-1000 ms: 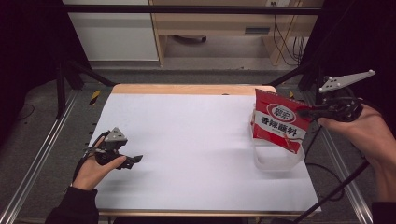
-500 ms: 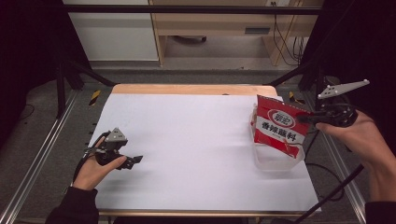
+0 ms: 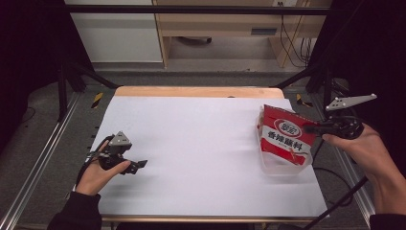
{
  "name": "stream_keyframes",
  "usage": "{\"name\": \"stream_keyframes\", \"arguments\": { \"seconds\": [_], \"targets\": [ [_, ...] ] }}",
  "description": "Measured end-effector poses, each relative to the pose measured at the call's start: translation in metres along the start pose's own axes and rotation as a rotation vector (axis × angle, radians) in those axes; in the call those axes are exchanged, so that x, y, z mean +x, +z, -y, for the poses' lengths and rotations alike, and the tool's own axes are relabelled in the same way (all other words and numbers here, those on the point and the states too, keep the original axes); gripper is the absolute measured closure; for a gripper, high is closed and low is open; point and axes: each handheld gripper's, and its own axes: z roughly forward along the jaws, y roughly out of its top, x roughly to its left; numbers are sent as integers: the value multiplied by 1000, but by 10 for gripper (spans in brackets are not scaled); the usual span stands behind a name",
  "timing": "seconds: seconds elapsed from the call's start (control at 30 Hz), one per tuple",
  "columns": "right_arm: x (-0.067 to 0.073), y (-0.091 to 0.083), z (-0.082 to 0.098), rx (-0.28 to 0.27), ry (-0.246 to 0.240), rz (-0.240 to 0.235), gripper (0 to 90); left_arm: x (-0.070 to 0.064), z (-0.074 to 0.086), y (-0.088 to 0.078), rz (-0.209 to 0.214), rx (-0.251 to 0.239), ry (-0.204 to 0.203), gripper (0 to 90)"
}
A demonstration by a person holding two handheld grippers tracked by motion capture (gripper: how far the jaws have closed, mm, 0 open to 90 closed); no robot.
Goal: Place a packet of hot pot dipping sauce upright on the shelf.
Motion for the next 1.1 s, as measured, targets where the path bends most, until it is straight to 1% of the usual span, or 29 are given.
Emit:
{"name": "stream_keyframes", "arguments": {
  "seconds": [0.1, 0.17, 0.23, 0.3, 0.43, 0.5, 0.6, 0.7, 1.1],
  "targets": [
    [-2, -3, 4, -2, 3, 4, 900, 0, 0, -1, 0, -4, -1, 92],
    [-2, -5, 7, 2, 15, 7, 899, 1, 0, -1, 0, -4, -2, 92],
    [-4, -5, 11, 10, 10, 18, 898, 1, 0, -1, -2, -4, -2, 92],
    [-4, -5, 13, 6, 15, 15, 897, 1, 1, -1, -3, -4, -5, 92],
    [-4, -5, 16, 31, 11, 41, 895, 2, 1, 0, -3, 1, -6, 92],
    [-4, -5, 17, 42, 4, 49, 893, 2, 1, 0, -3, 1, -6, 92],
    [-4, -5, 19, 63, 8, 56, 884, 1, 1, 0, -2, 2, -4, 92],
    [-4, -5, 20, 74, 12, 55, 884, 1, 1, 0, -1, 3, -3, 92],
    [-4, -4, 20, 85, 7, 53, 872, 2, 1, 0, -2, 0, -6, 92]
  ]
}}
